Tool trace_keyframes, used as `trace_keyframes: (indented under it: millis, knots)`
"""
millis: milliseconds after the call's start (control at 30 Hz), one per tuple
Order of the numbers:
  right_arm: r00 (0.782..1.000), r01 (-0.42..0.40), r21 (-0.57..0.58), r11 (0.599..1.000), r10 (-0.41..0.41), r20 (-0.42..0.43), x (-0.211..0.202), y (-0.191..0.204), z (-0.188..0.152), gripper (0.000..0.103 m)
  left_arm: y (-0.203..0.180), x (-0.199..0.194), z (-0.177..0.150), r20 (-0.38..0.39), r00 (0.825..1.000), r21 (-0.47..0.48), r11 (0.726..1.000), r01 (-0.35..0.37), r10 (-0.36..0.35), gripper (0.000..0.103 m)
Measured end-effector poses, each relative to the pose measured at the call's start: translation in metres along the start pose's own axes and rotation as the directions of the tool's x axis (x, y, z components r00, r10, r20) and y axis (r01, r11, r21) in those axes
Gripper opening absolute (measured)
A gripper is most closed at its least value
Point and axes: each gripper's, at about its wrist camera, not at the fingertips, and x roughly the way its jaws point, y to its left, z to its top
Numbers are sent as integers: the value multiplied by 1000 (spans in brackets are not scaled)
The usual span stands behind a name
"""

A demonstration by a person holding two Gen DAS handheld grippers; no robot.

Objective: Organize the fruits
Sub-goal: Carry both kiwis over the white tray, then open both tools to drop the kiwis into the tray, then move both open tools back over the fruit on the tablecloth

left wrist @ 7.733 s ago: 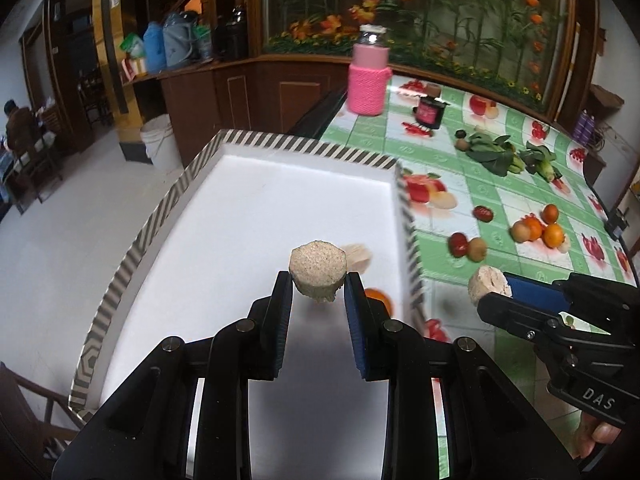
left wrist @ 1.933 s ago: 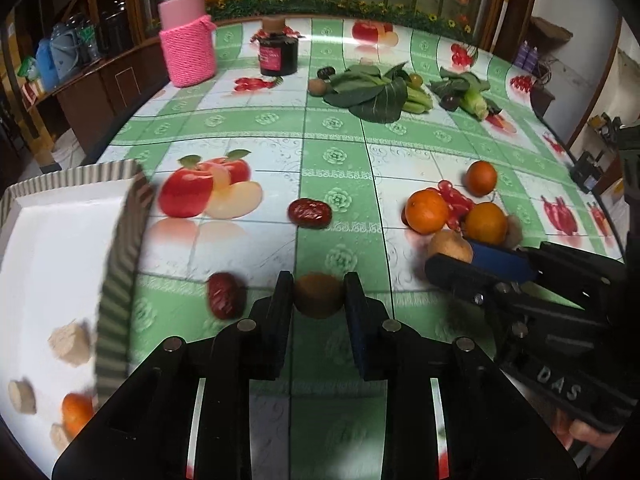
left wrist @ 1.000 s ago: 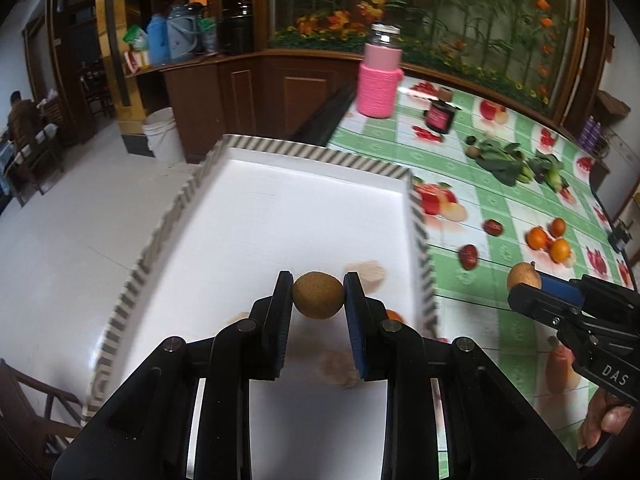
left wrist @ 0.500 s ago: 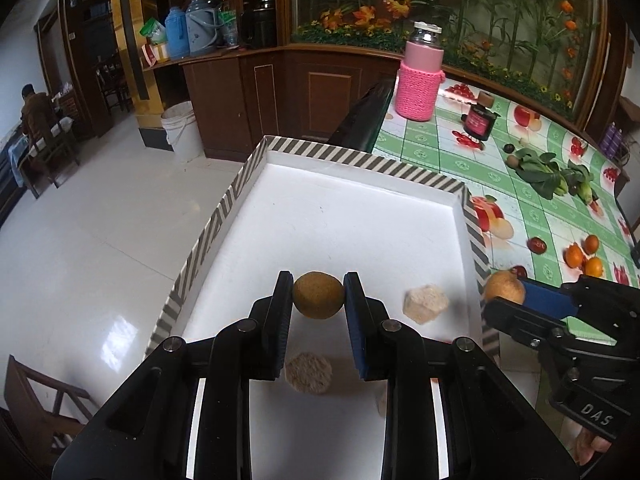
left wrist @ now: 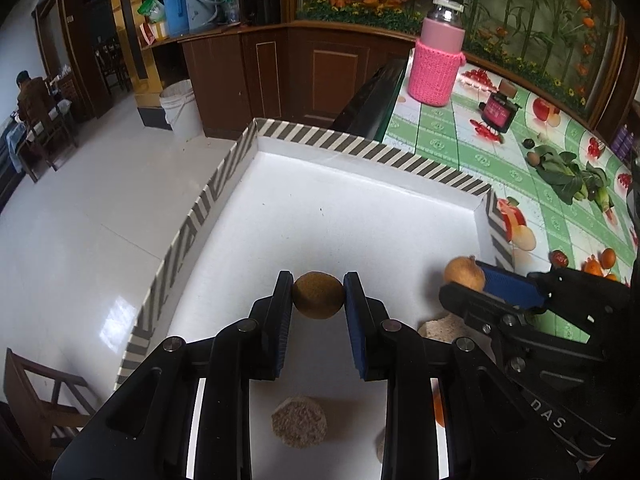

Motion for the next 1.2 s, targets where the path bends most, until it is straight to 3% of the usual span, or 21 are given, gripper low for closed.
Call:
trace_keyframes:
  millis: [400,500,567,833,1200]
  knots:
    - [999,33,-24,999,-33,-1,7,0,0,28,3,11,-6,-38,999,-20,1000,-5,5,25]
    - [1000,19,0,1000,-19,21,-5,-4,-4,28,3,7,-7,-30,999,-27,1000,-12,11,38]
    - [1000,10,12,1000,-11,27,-15,-6,-8,28,4,2,-9,-15,1000,-37,999,-13,13,45]
    - [993,-6,51,999,0,118,-62,-12,-28,28,-17,-31,-21,86,995,0,999,-45,45,45]
    - [987,70,82,994,-81,141,-99,-34,-63,28,-70,-59,-43,169,985,78,996,-41,27,45]
